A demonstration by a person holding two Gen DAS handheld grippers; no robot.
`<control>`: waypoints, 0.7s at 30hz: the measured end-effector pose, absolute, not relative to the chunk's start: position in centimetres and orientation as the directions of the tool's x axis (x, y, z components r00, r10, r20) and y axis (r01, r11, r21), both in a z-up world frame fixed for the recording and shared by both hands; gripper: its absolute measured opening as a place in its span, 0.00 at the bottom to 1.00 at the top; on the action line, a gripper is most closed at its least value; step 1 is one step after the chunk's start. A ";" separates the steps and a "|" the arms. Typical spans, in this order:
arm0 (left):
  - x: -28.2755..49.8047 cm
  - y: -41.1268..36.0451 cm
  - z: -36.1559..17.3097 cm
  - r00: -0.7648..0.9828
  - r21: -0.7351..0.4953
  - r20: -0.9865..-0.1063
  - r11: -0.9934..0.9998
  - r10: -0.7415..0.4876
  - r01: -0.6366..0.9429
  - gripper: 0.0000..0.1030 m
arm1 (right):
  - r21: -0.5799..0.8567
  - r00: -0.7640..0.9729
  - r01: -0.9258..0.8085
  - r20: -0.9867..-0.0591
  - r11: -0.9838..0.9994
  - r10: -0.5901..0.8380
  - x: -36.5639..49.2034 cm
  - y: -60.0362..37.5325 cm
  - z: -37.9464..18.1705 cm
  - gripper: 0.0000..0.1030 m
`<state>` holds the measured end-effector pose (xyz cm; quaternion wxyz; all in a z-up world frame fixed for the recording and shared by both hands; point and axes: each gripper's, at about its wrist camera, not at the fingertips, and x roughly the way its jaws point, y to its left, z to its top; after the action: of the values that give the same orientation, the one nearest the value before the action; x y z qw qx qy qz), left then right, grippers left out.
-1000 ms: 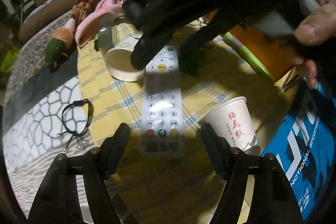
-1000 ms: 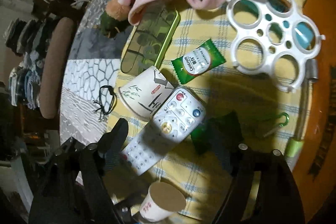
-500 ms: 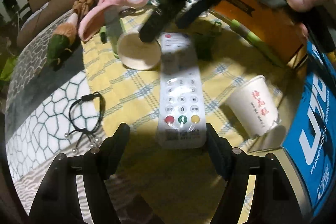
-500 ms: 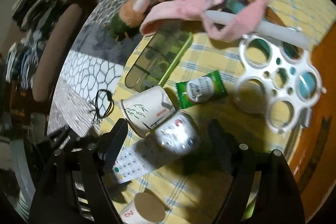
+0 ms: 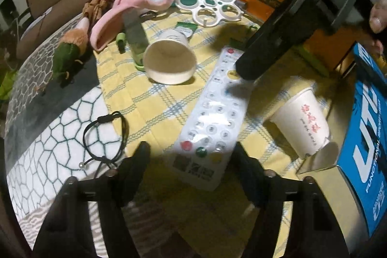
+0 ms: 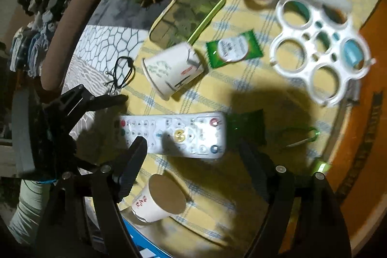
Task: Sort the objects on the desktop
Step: 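Close the left gripper around the white remote control, then carry the remote into the cardboard box and open the left gripper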
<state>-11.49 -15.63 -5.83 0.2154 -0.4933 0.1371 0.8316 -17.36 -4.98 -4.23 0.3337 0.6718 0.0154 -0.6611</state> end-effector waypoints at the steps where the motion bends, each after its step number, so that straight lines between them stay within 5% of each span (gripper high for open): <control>1: -10.3 -14.9 -5.4 -0.418 0.010 -0.879 -0.868 0.229 -0.497 0.54 | 0.439 0.121 0.449 -0.893 -0.778 -0.433 -17.3 -5.0 -4.5 0.75; 21: -8.4 -12.6 0.8 -0.477 0.077 -0.859 -0.874 0.186 -0.480 0.53 | 0.537 0.034 0.415 -0.816 -0.734 -0.578 -15.5 -1.4 2.7 0.69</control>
<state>-8.38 -12.57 0.80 0.1969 -0.4717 0.1556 0.8453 -15.49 -1.40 2.73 0.3589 0.6233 -0.0651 -0.6918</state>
